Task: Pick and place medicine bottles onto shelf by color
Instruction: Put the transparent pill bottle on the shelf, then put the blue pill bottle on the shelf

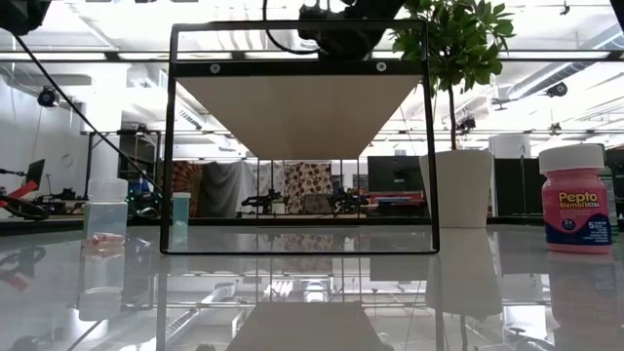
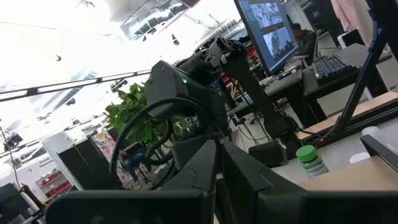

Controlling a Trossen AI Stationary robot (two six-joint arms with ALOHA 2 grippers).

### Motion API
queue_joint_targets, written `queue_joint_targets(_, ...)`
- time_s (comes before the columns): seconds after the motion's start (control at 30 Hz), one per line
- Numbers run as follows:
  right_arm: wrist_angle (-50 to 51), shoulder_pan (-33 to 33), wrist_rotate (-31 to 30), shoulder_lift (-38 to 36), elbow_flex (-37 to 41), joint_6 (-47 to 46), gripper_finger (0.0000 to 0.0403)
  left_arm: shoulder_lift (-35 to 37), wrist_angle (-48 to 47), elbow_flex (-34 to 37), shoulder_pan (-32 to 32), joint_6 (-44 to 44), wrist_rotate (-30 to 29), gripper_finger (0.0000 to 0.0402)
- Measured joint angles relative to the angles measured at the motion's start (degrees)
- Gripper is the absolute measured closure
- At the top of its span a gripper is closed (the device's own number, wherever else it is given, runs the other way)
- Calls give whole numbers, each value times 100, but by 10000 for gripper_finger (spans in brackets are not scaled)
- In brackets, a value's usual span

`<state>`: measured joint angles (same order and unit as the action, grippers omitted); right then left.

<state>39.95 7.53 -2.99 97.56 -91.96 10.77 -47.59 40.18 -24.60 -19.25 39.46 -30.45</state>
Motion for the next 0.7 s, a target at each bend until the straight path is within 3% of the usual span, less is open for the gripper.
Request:
queue_joint_targets(0.23, -736, 0, 1, 52, 7, 124, 392, -2, 0, -2, -4, 2, -1, 391)
queue_joint_targets(0.7, -525, 0, -6, 66, -22, 125, 392, 0, -7, 8, -4, -2, -11, 391)
